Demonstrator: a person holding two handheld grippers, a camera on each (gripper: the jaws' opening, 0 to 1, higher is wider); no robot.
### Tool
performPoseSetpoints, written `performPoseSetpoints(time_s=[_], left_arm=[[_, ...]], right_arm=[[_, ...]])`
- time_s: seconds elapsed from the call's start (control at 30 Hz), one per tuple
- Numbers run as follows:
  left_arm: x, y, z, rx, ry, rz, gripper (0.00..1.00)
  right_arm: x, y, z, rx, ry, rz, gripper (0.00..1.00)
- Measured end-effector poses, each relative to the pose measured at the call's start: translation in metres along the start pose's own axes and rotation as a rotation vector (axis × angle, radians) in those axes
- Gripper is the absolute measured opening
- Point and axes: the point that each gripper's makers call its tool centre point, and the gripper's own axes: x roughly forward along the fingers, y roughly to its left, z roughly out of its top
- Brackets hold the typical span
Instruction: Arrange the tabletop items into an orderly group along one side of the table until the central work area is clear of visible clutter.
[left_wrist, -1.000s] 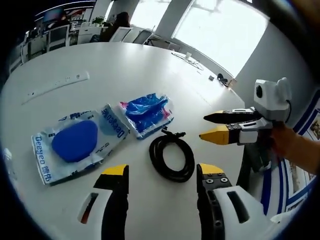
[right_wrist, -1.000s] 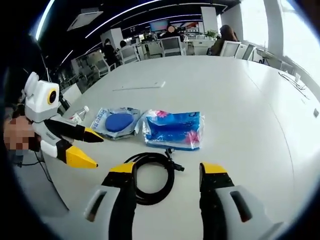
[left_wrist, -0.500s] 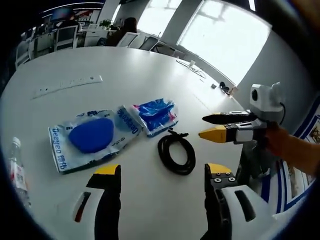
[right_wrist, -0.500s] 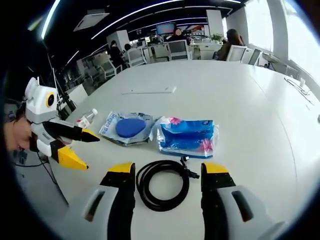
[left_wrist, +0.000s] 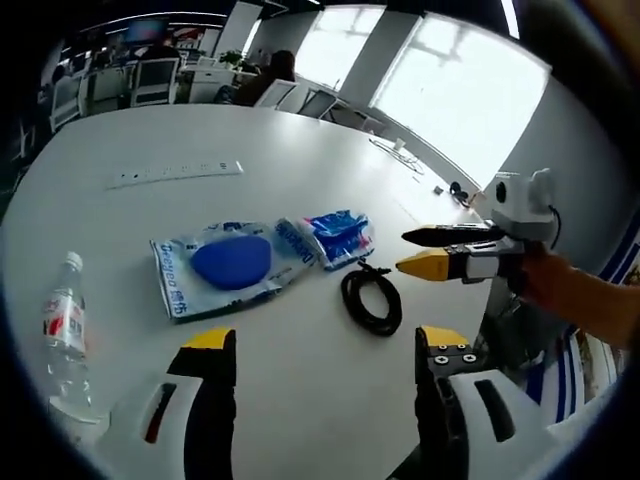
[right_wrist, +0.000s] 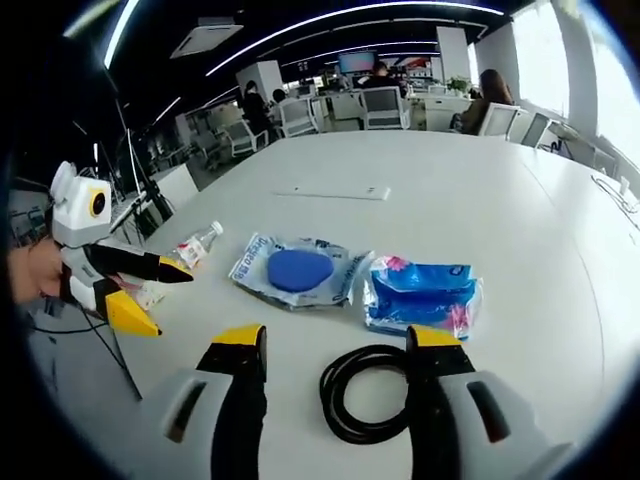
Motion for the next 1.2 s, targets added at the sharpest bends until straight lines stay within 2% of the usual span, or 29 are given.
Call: performPoseSetpoints(time_s=[0.33, 0.77, 1.2], left_arm=[[-0.036, 0.02, -0.003, -0.016, -0.037, 0.037, 0.74], [-0.074, 0.042, -0.008, -0.039, -0.069, 0.071, 0.74], [-0.115, 0.079, -0.011, -0.054, -0.104, 0.106, 0.74]], right_arm=[[0.003, 0.025, 0.013, -0.025, -0.019, 0.03, 0.55], [0.002, 0.056, 0.014, -0.038, -0.022, 0.058, 0.55], [0.022, 0.099, 0.026, -0.068, -0.013, 0.108, 0.54]])
